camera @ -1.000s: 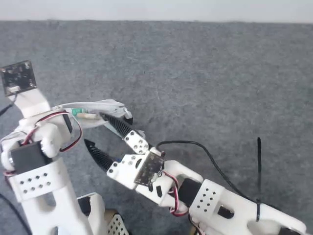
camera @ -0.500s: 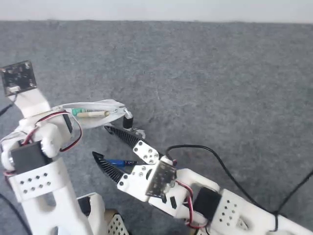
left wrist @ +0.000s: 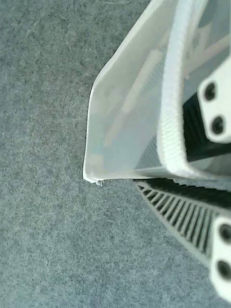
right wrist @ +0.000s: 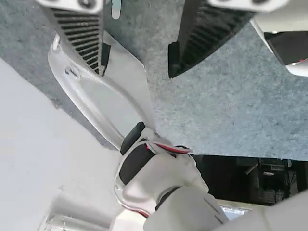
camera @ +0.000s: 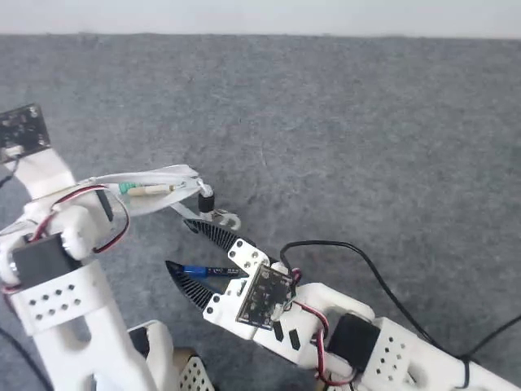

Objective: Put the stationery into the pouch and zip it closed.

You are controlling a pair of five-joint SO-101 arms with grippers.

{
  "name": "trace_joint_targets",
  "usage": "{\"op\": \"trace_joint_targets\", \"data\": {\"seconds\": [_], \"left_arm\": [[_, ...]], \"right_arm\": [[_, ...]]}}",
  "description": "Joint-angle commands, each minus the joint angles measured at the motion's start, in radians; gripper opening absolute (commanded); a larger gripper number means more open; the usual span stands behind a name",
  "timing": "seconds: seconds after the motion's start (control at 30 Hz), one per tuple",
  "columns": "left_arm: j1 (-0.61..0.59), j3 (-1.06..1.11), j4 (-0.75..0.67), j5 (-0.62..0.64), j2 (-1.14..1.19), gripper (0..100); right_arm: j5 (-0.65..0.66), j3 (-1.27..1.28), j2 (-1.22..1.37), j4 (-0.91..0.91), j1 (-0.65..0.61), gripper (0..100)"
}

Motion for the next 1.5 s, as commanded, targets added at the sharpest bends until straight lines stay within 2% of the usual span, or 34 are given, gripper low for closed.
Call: {"op": "trace_joint_targets", "data": {"seconds": [0.0,0.27,0.77,1.2,1.47], "left_arm": [[-0.023,-0.004,-0.015,-0.011,0.009,1],[-0.103,-0.004,-0.038,-0.005,0.009,1],[-0.241,-0.027,-0.044,0.029,0.009,1],[-0.373,-0.030,-0.081,0.055,0.011,1],[-0.388,-0.028,-0.081,0.055,0.009,1]], "right_arm": [[0.015,-0.103,-0.027,0.076,0.015,18.4],[0.015,-0.144,-0.025,0.151,0.062,18.4],[0.020,-0.144,-0.015,0.153,0.120,18.3],[0.021,-0.233,0.398,0.151,0.120,18.3],[0.015,-0.333,0.642,0.151,0.122,18.3]]}}
